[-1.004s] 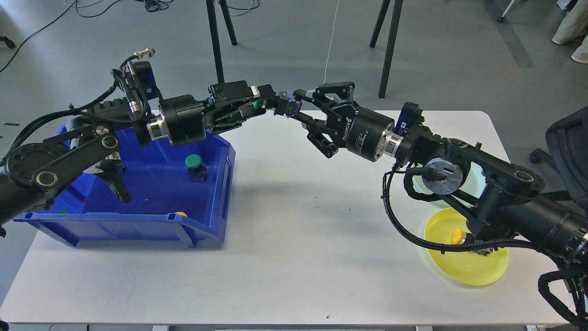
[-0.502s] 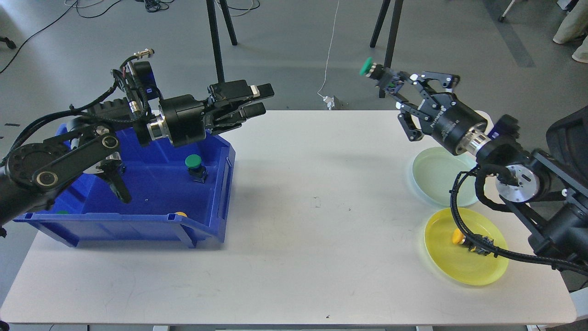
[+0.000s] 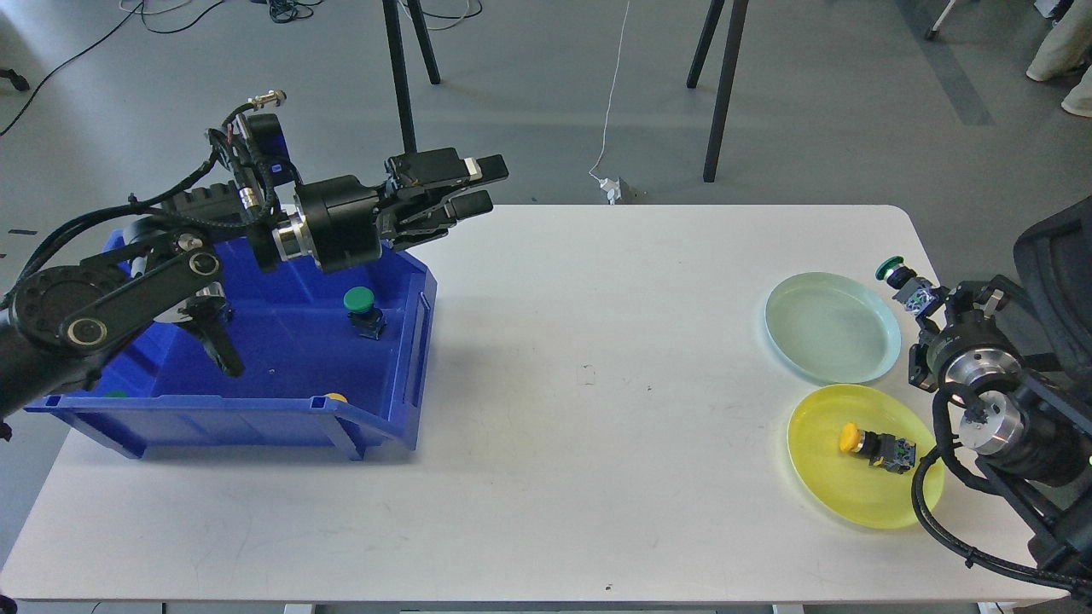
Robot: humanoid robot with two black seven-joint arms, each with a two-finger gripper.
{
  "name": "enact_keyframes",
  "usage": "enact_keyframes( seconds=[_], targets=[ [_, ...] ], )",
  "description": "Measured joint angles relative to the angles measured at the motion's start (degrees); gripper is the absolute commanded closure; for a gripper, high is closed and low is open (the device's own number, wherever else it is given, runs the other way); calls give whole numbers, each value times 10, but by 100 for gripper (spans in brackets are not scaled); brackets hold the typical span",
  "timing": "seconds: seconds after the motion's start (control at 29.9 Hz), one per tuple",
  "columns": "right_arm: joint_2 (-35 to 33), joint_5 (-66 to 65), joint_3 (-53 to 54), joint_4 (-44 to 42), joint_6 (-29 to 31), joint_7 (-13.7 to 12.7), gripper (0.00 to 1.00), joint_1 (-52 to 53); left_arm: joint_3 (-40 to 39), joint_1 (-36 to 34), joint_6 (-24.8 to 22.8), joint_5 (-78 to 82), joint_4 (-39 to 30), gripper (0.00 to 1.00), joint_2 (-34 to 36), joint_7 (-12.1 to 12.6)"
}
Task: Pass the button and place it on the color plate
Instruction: 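Carry the green button with the right gripper onto the teal plate and release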
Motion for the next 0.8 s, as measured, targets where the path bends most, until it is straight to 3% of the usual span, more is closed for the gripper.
enact_keyframes(
  seconds=[0.03,0.17,0.2,0.23,0.27,0.47,0.6,0.7,0.8],
  targets=[
    [2,-1,-19,-9,0,-7,82,9,0,0,0,0,0,27,0,0],
    [12,0,-74,-43,0,-21,43,36,0,0,0,0,-1,25,0,0],
    [16,1,-79,-48,0,-22,28,40,0,0,0,0,-1,23,0,0],
    [19,2,-80,-50,0,-22,6,43,0,0,0,-1,-1,21,0,0],
    [22,3,-81,-51,0,-22,0,44,0,0,0,-4,-1,19,0,0],
    [14,6,-74,-32,0,-24,0,47,-1,3,0,-68,6,13,15,0],
    [-26,6,-47,14,7,-34,0,48,-2,7,0,-126,10,12,42,0],
    [-57,6,-23,46,96,-45,0,49,-4,9,0,-168,10,8,61,0],
    [-86,8,15,65,263,-47,0,52,-6,14,0,-238,15,6,77,0]
  ],
)
